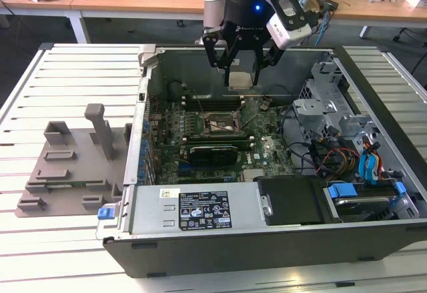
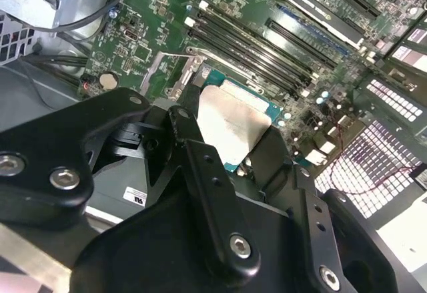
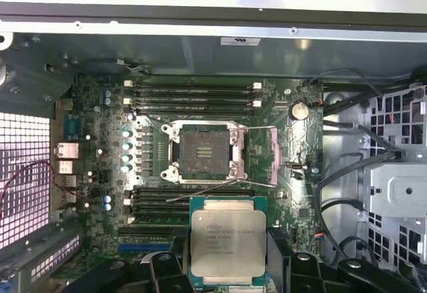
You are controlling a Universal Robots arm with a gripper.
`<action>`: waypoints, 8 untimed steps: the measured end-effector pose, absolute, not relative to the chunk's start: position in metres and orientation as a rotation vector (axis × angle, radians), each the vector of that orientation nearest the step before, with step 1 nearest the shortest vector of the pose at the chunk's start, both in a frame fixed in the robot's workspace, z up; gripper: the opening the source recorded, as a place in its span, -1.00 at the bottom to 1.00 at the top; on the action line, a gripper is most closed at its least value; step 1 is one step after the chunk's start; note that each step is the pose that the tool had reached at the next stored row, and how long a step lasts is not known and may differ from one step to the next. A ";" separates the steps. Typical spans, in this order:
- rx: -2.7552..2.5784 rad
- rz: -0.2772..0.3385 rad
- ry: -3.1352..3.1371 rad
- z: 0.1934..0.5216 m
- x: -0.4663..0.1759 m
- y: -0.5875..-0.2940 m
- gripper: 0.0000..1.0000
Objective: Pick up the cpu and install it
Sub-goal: 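Pick up the cpu and move it towards the insertion slot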
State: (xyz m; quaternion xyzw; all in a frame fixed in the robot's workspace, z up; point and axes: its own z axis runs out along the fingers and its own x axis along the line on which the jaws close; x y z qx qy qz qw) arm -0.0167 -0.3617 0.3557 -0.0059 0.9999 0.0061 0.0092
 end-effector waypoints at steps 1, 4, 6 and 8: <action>-0.019 0.019 3.123 0.355 -0.016 -0.362 0.10; -0.019 0.019 3.123 0.354 -0.015 -0.362 0.10; -0.019 0.019 3.123 0.352 -0.013 -0.362 0.10; -0.019 0.019 3.123 0.350 -0.012 -0.362 0.10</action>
